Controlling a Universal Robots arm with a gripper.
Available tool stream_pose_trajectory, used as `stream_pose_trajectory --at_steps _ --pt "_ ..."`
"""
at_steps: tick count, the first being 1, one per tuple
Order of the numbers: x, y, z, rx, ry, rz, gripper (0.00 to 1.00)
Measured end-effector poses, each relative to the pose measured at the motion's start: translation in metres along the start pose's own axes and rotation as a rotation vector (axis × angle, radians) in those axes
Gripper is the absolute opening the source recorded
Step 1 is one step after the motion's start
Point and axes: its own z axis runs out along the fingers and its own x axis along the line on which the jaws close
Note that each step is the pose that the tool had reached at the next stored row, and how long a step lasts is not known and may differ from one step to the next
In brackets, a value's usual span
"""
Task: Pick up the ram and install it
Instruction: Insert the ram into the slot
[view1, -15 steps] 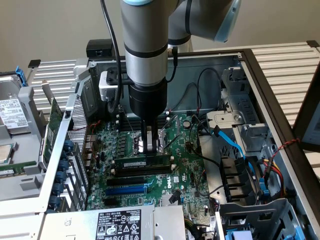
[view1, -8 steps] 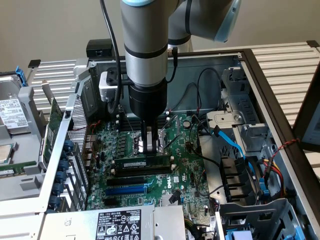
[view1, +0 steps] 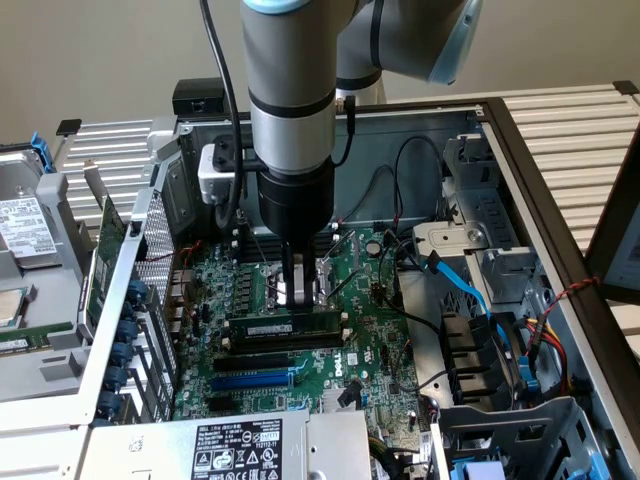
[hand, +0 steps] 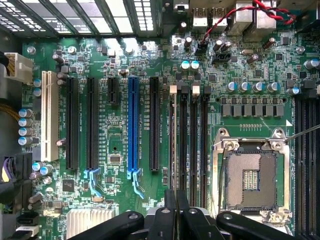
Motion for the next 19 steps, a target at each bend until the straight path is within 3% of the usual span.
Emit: stream_pose_trajectory --at_steps 19 --pt "-0.0003 0.0008 0.002 0.0019 -0.0013 0.007 0.13"
